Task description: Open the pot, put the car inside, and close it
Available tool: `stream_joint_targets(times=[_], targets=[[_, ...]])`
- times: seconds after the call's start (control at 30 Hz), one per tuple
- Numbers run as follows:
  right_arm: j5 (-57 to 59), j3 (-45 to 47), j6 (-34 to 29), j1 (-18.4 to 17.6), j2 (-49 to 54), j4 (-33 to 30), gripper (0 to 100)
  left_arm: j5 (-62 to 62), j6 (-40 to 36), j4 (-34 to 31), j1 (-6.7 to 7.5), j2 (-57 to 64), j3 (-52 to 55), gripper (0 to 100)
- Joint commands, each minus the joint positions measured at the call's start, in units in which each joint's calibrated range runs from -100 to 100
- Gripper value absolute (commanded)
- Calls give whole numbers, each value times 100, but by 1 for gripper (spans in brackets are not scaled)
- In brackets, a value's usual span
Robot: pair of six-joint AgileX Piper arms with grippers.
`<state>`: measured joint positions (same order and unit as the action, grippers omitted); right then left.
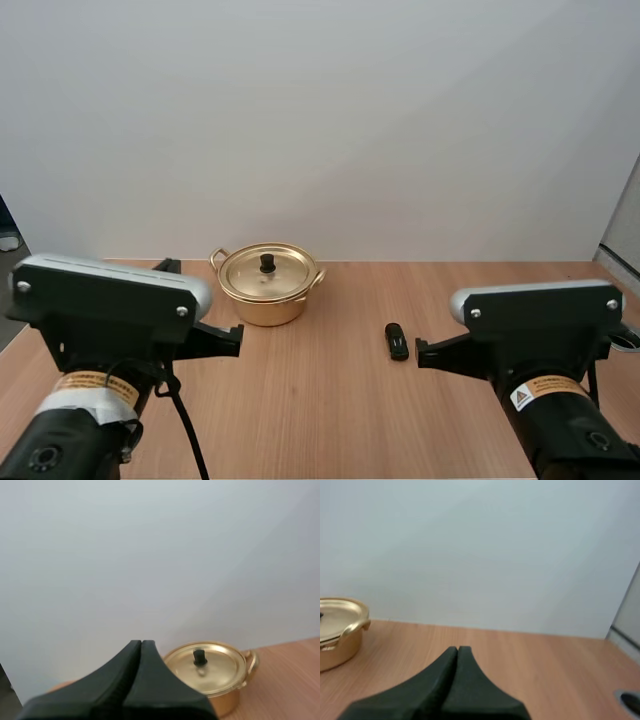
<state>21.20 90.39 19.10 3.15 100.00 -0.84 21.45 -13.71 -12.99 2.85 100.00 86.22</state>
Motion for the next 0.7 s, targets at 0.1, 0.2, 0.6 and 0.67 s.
stream_joint_targets(times=[0.1, 0.2, 0.6, 0.67], targets=[[1461, -1774, 71, -48, -14, -639, 0, 594, 427, 448, -168, -219, -2163, 0], [1970, -2136, 1099, -76, -384, 365, 0, 1565, 1922, 1666, -168, -1294, -2555, 0], [4205, -2236, 2621, 90, -1741, 2076, 0, 4932, 3550, 3001, -168, -6220, -4663, 0], [4220, -2236, 2541, 90, -1753, 2076, 0, 4932, 3541, 3001, -168, -6633, -4878, 0]])
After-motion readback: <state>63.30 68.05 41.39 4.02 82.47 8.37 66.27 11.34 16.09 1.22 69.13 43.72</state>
